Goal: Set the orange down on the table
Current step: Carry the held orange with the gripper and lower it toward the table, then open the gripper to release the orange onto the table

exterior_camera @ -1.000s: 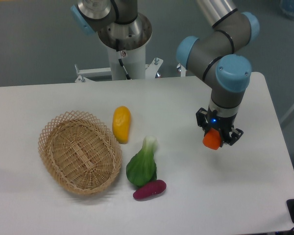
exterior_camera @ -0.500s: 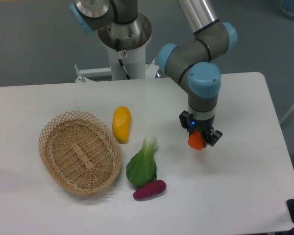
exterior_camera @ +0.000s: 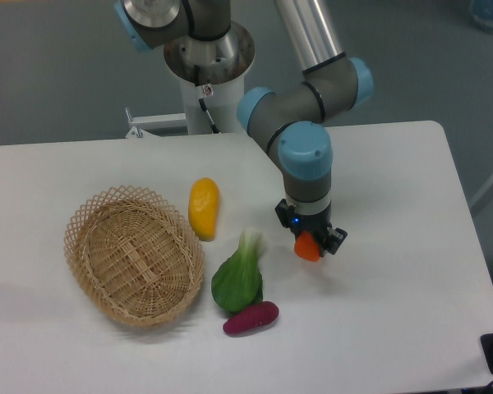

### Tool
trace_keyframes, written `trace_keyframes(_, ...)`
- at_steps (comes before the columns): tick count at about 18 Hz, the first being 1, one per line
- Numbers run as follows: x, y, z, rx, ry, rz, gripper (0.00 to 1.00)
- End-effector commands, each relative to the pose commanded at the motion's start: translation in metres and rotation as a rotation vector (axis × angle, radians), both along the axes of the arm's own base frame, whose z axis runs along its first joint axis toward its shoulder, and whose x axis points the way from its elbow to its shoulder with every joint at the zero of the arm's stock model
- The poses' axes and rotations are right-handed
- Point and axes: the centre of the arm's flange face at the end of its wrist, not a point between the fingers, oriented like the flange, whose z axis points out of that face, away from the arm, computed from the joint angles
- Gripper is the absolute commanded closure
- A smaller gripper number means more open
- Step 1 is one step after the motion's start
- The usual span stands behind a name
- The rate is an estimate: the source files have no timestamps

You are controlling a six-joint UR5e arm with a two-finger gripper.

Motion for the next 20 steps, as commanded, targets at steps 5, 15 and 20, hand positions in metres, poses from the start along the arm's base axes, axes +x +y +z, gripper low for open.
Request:
trace_keyframes(5, 0.002, 0.009, -0.003, -0.025, 0.023, 0.019, 0.33)
trace_keyframes(15, -0.038, -0.003, 0.017, 0.021, 0.045, 0.079, 0.0)
trace_keyframes(20, -0.079, -0.033, 0.027, 0.059, 0.036, 0.061, 0.0)
